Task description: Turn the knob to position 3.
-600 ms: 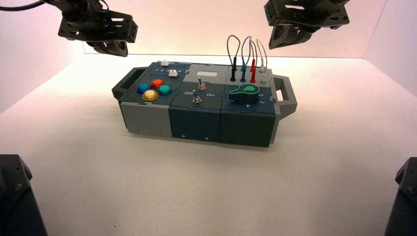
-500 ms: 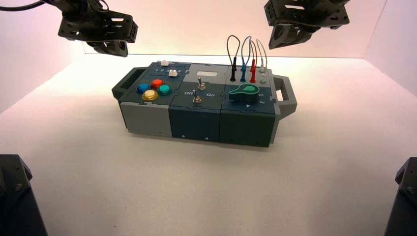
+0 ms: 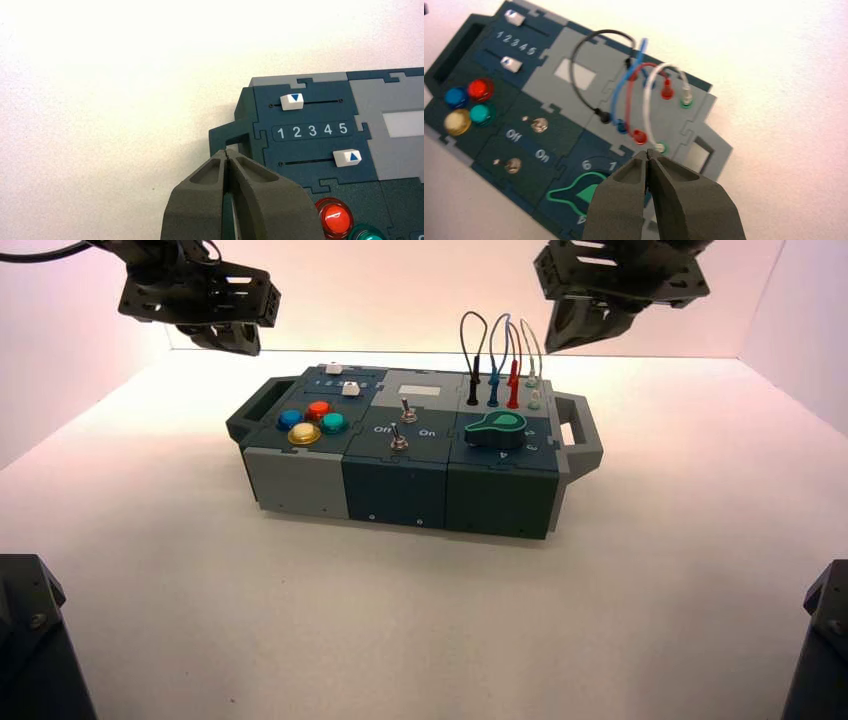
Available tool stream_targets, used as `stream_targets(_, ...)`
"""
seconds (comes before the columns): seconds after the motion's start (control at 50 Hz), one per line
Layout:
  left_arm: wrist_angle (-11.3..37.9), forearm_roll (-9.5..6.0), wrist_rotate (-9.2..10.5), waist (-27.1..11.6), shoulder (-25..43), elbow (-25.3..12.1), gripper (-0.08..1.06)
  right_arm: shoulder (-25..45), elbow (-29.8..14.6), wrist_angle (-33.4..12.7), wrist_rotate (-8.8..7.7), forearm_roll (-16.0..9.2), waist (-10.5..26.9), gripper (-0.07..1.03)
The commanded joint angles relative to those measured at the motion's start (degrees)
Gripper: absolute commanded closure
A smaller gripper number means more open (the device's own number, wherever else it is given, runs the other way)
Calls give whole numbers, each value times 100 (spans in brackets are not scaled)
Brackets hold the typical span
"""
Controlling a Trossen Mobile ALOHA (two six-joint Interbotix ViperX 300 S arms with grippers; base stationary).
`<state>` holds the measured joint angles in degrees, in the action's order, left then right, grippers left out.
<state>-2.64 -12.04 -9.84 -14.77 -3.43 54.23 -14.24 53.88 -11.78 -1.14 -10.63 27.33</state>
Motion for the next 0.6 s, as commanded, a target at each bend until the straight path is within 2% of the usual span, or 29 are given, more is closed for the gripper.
stream_targets(0.02,53,9,-9,-26,-53,-149,101,-44,-325,-185,-26,18,290,98)
stream_targets(0.32,70,9,-9,-18,-44,-158,101,149,-563,-439,-44,18,571,98)
stream_targets(0.6,79,9,-9,-18,9,-158,101,782,-870,-598,-44,18,1099,98)
